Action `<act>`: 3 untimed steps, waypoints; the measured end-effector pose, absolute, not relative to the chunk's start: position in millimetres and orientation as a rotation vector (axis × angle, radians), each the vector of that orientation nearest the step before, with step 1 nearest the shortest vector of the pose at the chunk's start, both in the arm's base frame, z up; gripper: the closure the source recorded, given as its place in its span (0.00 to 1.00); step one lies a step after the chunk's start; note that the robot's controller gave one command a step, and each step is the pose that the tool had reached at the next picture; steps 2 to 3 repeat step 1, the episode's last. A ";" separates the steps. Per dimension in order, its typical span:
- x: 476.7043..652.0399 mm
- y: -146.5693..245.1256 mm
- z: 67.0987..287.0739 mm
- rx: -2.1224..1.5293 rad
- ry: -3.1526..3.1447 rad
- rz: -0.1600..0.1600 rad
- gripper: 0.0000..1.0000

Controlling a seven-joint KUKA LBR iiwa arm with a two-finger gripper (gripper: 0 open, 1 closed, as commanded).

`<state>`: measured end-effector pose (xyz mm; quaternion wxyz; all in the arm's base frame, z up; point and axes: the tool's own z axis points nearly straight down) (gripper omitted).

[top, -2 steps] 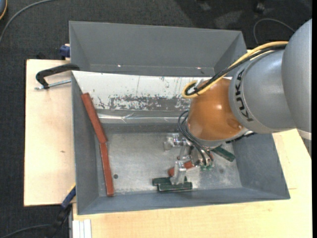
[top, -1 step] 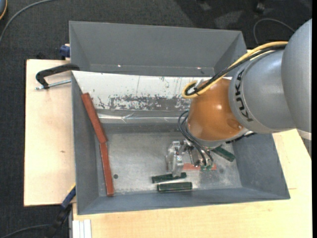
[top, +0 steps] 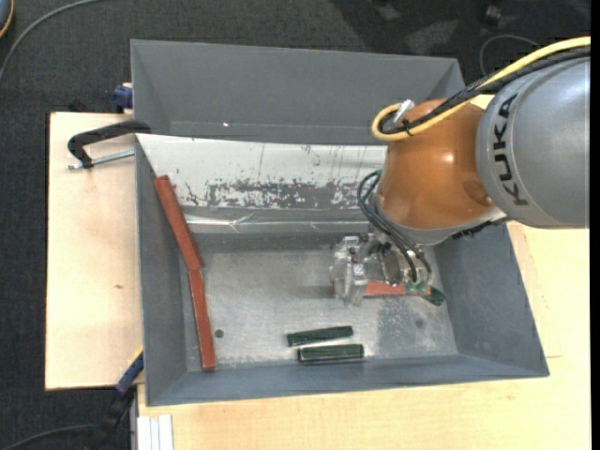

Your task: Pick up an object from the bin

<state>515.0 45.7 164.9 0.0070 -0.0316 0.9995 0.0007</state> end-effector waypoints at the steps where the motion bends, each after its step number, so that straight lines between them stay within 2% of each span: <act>1: 515.4 54.6 241.9 -0.105 3.125 0.003 1.00; 3: 515.4 54.6 241.9 -0.105 3.125 0.003 1.00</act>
Offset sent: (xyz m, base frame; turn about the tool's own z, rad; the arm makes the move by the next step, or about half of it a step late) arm -0.0023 0.0079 0.0713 -0.0033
